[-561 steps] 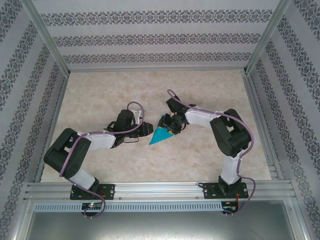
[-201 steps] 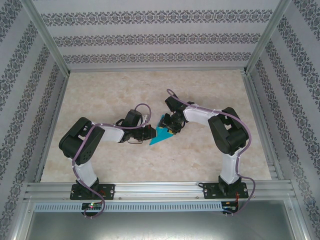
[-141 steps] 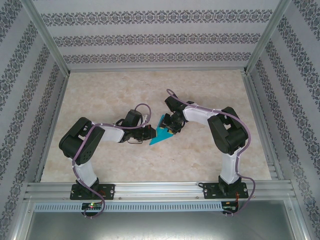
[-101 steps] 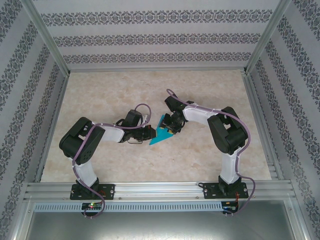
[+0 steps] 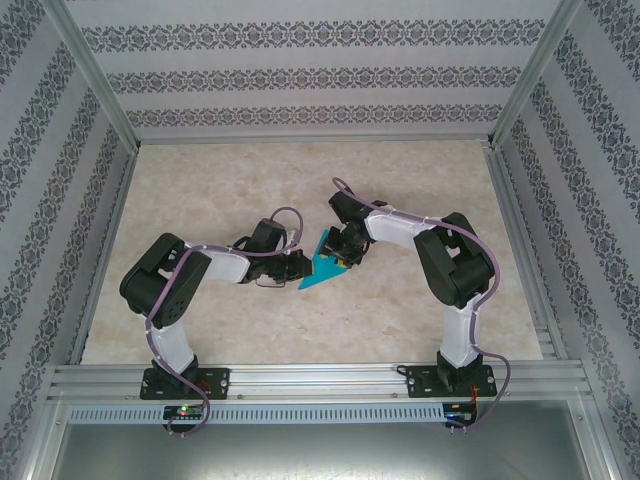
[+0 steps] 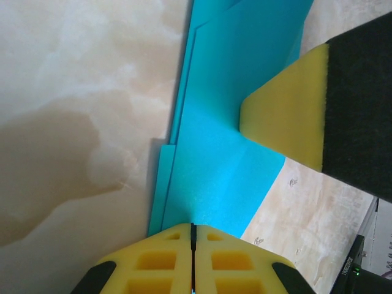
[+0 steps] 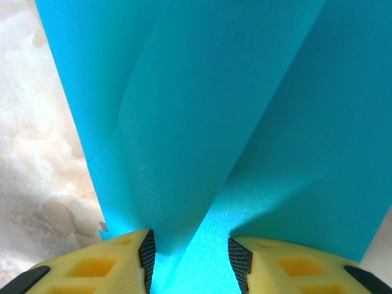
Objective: Fold a paper plane with a square sheet of paper (pick it up from the middle)
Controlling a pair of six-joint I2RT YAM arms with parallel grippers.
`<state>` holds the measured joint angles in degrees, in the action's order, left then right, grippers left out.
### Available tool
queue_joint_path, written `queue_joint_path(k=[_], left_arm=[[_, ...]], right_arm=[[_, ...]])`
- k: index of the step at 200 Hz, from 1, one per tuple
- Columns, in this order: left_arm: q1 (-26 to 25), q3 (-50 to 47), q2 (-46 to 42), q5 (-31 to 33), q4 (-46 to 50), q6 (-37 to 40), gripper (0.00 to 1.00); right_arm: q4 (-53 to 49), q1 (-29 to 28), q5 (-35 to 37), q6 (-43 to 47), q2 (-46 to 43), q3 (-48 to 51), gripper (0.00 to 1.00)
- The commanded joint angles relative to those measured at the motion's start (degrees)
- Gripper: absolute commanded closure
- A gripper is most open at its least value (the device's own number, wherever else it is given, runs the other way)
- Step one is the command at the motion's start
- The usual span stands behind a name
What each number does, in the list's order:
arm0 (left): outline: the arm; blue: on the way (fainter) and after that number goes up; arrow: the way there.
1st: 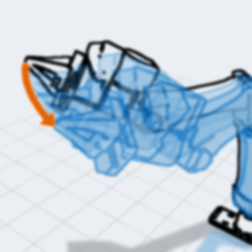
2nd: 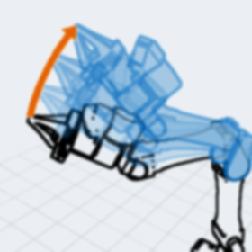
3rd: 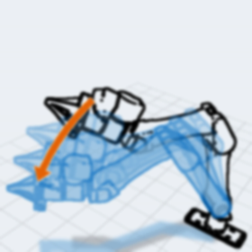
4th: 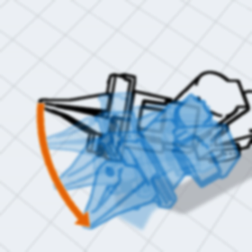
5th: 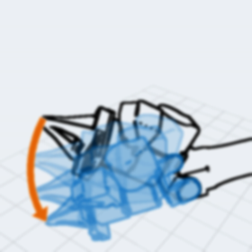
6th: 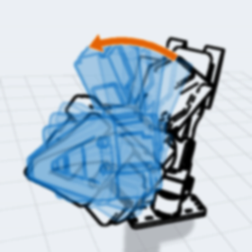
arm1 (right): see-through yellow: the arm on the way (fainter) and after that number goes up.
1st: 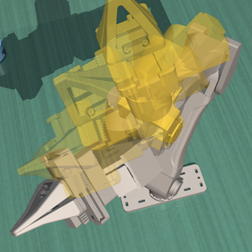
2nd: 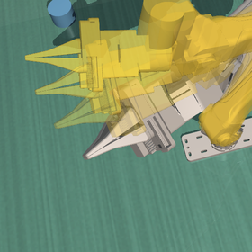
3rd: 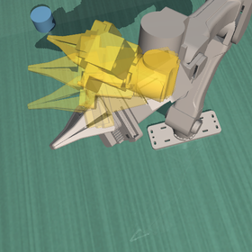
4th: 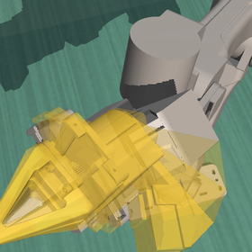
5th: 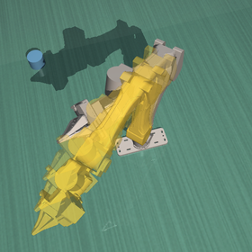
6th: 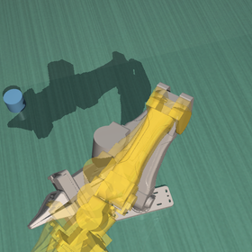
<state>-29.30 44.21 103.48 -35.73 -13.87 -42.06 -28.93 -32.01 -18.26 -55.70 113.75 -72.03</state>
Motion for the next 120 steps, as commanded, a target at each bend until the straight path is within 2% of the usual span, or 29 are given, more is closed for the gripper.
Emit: queue_joint_path(k=[1,55,120], left_arm=[[-0.58,1.03,1.4,2.21,7.55,2.57,0.91],[-0.68,4.61,2.29,4.27,19.3,5.78,0.91],[-1.03,6.97,5.55,6.07,25.39,7.16,0.95]], right_arm=[[-4.95,-0.98,4.99,-0.11,8.92,4.61,0.58],[-4.71,-1.1,4.46,-0.32,7.24,3.92,0.58],[-2.0,-1.0,1.88,0.49,-1.32,1.92,0.56]])
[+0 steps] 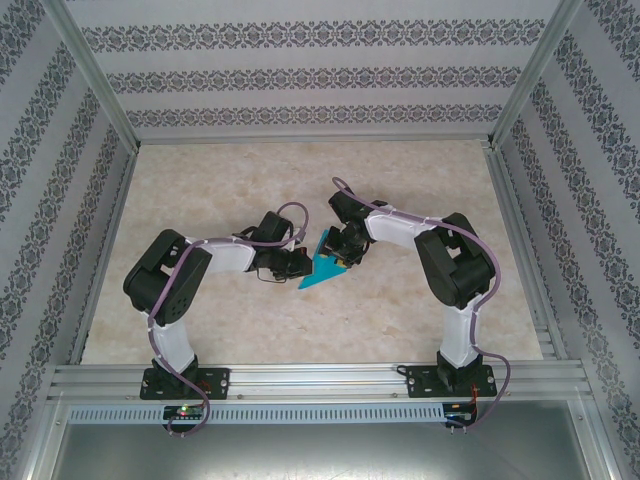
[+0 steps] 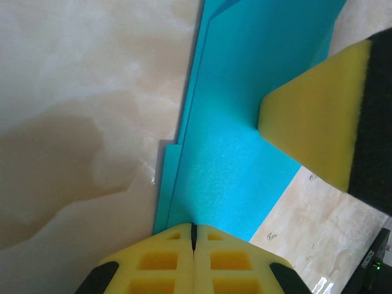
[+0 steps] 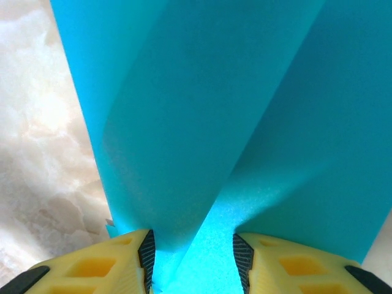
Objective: Fold a paper plane with a square sheet of paper (pick it up from the middle)
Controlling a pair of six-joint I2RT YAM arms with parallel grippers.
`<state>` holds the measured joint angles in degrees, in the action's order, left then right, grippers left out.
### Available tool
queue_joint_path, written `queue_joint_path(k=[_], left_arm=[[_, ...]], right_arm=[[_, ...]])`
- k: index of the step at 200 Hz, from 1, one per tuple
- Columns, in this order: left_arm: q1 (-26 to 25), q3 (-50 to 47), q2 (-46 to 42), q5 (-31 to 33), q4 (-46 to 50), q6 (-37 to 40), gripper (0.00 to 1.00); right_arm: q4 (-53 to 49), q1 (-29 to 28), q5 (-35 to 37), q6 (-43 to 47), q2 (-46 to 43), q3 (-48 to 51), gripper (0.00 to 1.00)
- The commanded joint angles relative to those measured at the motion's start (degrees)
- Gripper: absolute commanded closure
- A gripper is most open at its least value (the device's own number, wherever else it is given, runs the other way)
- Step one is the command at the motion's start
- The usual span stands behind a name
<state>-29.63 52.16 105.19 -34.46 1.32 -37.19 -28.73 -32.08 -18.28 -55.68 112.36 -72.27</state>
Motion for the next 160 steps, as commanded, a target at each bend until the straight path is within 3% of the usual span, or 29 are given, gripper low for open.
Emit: queue_joint_path(k=[1,72,86,117,160], left_arm=[[-0.7,-1.0,3.91,4.82,10.33,2.34,0.95],[-1.22,0.57,6.14,6.21,14.23,4.23,1.0],[-1.3,0.81,6.43,6.21,14.56,4.39,1.0],[-1.32,1.71,7.4,6.72,15.72,4.97,1.0],[-1.31,1.98,7.49,7.21,16.99,5.02,1.0]], right_arm=[[-2.12,-0.91,1.87,0.47,-0.02,2.1,0.56],[6.27,-0.26,0.33,8.14,-16.08,6.17,0.57],[9.57,-0.61,0.17,9.13,-17.1,8.71,0.67],[15.87,-2.22,0.31,11.4,-15.92,12.41,1.0],[21.42,-3.8,0.35,10.51,-12.25,14.59,1.0]])
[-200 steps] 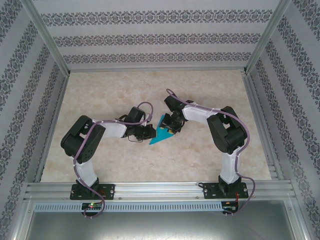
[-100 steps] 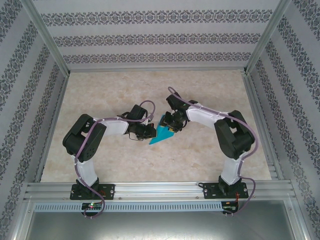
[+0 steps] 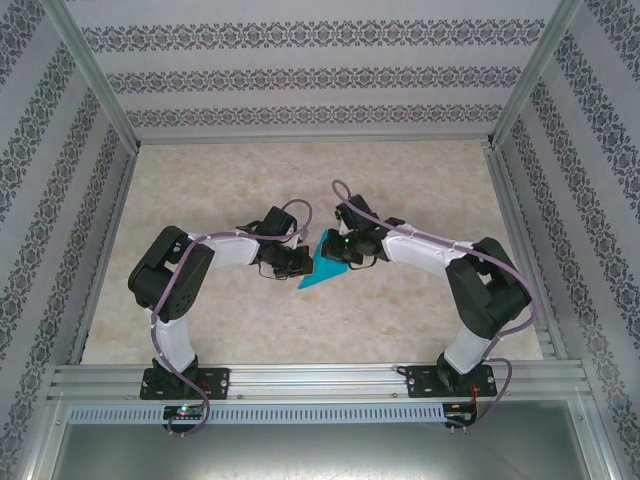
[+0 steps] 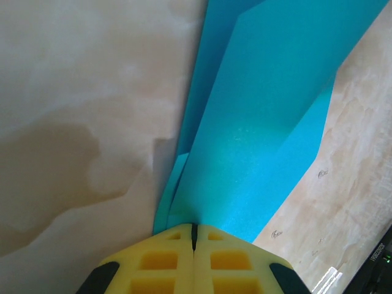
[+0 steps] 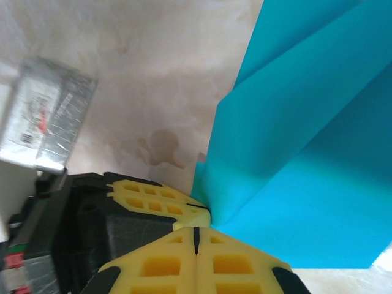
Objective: Fold a paper plane with a square sheet of paper (pick it up from the middle)
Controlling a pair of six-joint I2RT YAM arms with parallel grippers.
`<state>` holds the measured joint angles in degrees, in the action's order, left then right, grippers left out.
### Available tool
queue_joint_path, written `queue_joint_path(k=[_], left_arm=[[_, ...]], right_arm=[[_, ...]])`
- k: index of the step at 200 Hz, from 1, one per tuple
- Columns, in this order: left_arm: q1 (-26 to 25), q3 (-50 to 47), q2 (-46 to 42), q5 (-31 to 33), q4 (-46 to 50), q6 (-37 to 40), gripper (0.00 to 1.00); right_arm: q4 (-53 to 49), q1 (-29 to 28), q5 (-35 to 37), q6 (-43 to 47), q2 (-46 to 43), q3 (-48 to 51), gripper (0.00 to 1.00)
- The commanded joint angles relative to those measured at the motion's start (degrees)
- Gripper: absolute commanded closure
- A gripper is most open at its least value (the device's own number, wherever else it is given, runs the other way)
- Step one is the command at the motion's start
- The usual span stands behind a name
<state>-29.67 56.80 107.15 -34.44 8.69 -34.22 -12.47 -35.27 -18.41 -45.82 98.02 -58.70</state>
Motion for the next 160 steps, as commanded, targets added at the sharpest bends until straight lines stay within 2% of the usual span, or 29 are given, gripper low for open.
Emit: queue_joint_path(k=[1,71,160], left_arm=[[-1.27,-2.61,5.57,7.19,9.65,2.05,1.0],[-1.34,-3.75,5.24,6.85,9.33,1.1,1.0],[-1.34,-3.69,4.79,8.0,10.38,0.45,1.0]], right_arm=[[5.34,-0.65,0.44,0.61,2.18,1.07,1.0],[9.76,-1.02,-2.09,-0.4,6.18,2.58,1.0],[8.44,0.44,-1.97,2.27,9.59,2.27,1.0]])
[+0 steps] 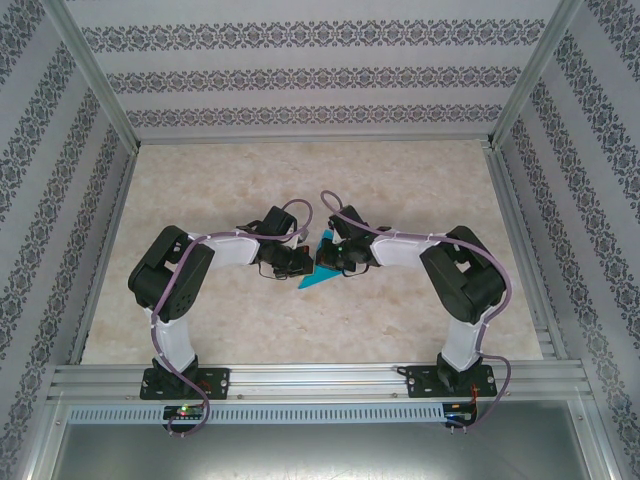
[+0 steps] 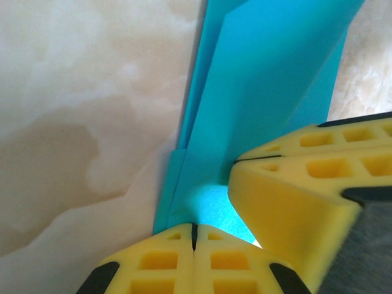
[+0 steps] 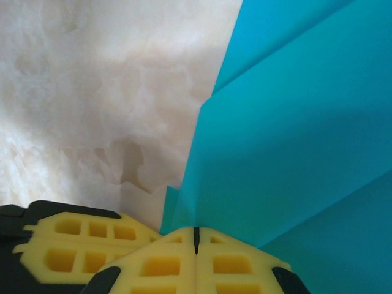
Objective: Fold a paper plane with a square sheet of paper (pick it up from the middle)
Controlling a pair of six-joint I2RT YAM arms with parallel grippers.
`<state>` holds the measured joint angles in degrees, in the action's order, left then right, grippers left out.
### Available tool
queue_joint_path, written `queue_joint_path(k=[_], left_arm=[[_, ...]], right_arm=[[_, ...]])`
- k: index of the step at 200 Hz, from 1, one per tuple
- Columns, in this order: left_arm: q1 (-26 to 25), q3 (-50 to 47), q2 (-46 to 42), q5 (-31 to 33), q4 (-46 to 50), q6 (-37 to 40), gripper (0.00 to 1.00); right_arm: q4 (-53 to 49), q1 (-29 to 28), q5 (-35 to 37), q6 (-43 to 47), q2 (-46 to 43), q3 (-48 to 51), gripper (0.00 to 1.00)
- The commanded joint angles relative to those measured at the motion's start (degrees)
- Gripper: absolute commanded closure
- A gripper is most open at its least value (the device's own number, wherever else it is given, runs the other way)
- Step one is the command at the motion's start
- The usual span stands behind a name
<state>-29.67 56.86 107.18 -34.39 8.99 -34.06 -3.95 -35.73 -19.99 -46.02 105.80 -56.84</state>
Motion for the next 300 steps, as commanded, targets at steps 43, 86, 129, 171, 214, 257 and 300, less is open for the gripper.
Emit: queue_joint_path(k=[43,86,129,171,214,257,300], left_arm=[[-1.33,-4.42,4.97,8.21,10.85,0.53,1.0],[-1.27,-4.66,4.95,8.12,11.69,1.06,1.0],[-1.27,-4.45,4.65,7.98,11.14,0.9,1.0],[-1.29,-4.73,4.72,7.94,10.05,0.42,1.0],[-1.32,-5.95,4.38,8.2,8.54,-0.65,1.0],[-1.27,-6.86,3.82,8.63,8.23,-0.69,1.0],[-1.27,-6.84,3.49,9.4,9.16,-0.05,1.0]], right_arm=[[-1.2,3.91,0.27,7.72,2.92,0.23,1.0],[-1.64,8.17,0.03,11.23,1.3,-0.81,1.0],[0.69,6.58,-3.61,11.42,-4.24,0.06,1.0],[7.89,1.8,-0.84,3.89,-5.05,4.62,1.0],[12.96,-0.2,-0.45,-1.3,-0.74,5.38,1.0],[12.53,-0.75,-0.53,-2.65,0.9,6.93,1.0],[12.13,0.6,0.15,-1.05,0.55,8.32,1.0]])
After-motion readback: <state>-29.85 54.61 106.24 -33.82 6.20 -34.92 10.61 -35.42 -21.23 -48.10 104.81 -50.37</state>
